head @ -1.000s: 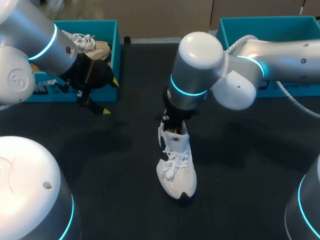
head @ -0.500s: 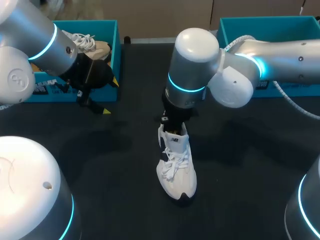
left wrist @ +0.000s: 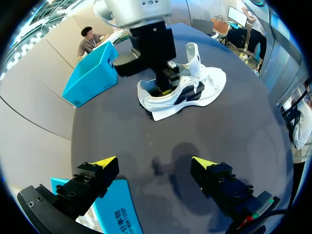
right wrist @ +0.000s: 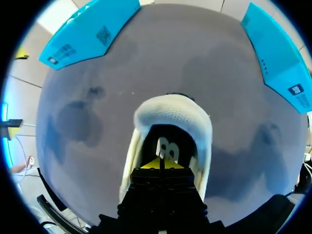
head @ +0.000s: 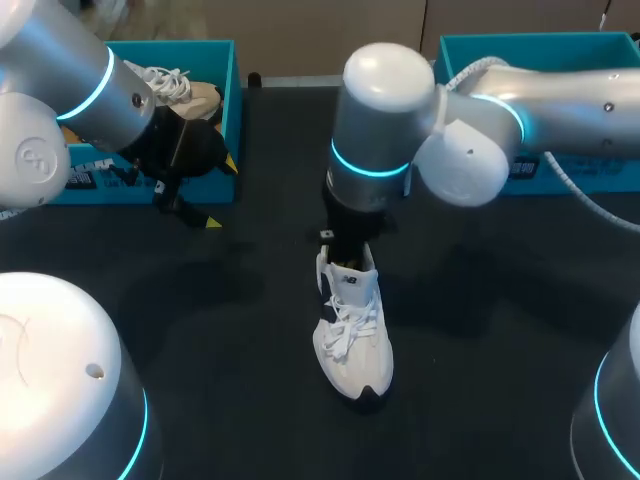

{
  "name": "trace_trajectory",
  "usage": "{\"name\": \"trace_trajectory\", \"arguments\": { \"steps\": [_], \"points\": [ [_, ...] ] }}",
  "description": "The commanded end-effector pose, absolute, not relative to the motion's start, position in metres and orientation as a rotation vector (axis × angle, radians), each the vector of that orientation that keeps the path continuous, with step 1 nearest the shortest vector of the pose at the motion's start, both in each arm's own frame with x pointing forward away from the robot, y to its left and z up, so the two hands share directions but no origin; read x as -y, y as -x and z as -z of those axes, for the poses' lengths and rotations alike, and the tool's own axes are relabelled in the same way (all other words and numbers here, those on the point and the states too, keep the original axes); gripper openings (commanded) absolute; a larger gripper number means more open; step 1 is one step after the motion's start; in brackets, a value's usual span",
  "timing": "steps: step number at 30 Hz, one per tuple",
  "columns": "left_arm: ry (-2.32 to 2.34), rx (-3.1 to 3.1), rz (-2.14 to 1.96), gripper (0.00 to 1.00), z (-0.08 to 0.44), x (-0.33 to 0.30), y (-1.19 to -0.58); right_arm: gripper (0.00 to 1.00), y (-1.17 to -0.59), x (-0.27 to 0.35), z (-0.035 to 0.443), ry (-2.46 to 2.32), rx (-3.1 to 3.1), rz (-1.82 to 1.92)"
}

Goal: Take the shoe out of the shoebox, open the shoe tongue, remove and reinsert the insole, then place the shoe into the shoebox

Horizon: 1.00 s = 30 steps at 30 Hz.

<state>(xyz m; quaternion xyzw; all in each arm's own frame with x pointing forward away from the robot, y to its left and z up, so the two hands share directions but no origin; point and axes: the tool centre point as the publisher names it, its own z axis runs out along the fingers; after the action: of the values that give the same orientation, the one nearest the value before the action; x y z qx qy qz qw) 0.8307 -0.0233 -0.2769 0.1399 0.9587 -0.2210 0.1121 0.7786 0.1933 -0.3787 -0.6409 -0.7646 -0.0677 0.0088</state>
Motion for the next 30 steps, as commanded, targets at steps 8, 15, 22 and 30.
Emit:
{"name": "trace_trajectory", "arguments": {
  "steps": [8, 15, 22, 30],
  "points": [
    [-0.411, -2.815, 0.645, 1.00, 0.277, 0.023, -0.830, 0.00, -0.753, -0.189, 0.332, 2.005, 2.336, 0.018],
    [-0.411, -2.815, 0.645, 1.00, 0.277, 0.023, -0.830, 0.00, -0.737, -0.190, 0.329, 2.035, 2.271, -0.018],
    [-0.411, -2.815, 0.645, 1.00, 0.277, 0.023, -0.830, 0.64, -0.734, -0.187, 0.341, 2.120, 2.186, 0.003],
    [-0.411, -2.815, 0.645, 1.00, 0.277, 0.023, -0.830, 1.00, -0.739, -0.189, 0.341, 2.120, 2.170, 0.030]
  ]
}}
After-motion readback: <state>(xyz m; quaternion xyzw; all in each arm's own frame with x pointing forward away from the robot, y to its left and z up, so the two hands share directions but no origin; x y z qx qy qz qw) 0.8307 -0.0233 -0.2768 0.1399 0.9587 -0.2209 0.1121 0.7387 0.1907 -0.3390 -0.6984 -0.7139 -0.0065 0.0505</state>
